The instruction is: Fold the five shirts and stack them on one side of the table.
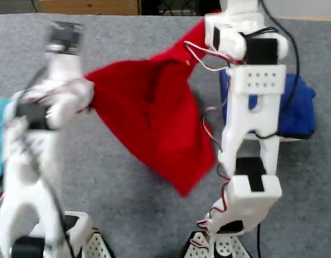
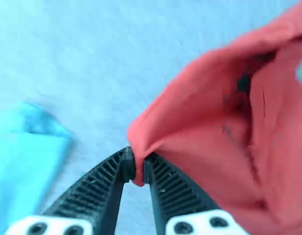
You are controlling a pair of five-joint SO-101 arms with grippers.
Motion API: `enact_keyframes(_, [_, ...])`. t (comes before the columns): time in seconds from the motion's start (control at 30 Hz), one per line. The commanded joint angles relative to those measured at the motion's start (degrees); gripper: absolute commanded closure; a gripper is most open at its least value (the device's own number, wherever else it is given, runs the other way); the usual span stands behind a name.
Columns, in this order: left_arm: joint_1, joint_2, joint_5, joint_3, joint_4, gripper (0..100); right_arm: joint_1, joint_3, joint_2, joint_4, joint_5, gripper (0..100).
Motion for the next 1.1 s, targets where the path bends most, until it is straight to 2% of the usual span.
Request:
enact_keyframes(0.0, [-6.2, -6.1, -1.5, -12.7, 4.6, 97, -1.5, -10.3, -5.8, -0.1, -3.6, 98.5])
enact_keyframes(0.13, [-11.6, -6.5, -2.1, -25.7, 10.9, 97, -2.1, -19.9, -8.9, 0.0, -6.4, 98.5])
enact_keyframes(0.33, [-16.2, -7.0, -2.2, -40.9, 17.2, 97, -1.8, -27.8, -14.3, 0.5, -10.4, 98.5])
enact_keyframes(0.63, [-19.6, -8.2, -4.6, -50.2, 22.9, 97, -1.8, -27.7, -22.8, 5.9, -9.9, 98.5])
enact_keyframes(0.8, [-20.9, -14.3, -6.6, -44.3, 22.9, 97, -2.0, -27.5, -24.3, 6.2, -8.4, 98.5])
enact_keyframes(0.97, [-20.9, -16.8, -6.3, -26.5, 21.9, 97, -2.0, -21.2, -18.4, 3.9, -8.4, 98.5])
enact_keyframes(1.07, [-20.9, -16.9, -6.2, -10.3, 12.0, 97, -2.0, -14.8, -12.8, -0.5, -8.3, 98.5])
